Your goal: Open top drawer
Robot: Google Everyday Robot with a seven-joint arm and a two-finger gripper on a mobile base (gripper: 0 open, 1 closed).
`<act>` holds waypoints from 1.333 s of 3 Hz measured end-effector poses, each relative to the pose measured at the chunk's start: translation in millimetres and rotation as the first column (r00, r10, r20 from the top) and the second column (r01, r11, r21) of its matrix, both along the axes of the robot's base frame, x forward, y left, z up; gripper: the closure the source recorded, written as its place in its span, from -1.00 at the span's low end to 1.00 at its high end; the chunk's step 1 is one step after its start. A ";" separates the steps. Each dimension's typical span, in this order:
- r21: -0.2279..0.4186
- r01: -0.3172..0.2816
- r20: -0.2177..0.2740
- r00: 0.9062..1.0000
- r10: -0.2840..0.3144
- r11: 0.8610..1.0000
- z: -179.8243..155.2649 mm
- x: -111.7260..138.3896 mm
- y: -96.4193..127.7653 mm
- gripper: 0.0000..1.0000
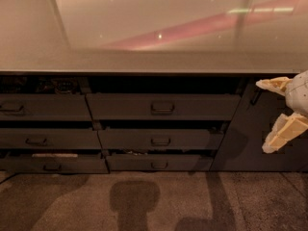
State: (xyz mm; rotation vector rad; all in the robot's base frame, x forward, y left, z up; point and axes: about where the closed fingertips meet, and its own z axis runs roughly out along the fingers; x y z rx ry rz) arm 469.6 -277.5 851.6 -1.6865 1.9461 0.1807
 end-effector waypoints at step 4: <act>0.001 0.131 -0.276 0.953 -0.126 0.991 -78.6 111.8 -37.0 -1.00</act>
Offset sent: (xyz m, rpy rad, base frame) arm 0.1290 -0.0495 -0.0813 0.0479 0.3190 -0.1828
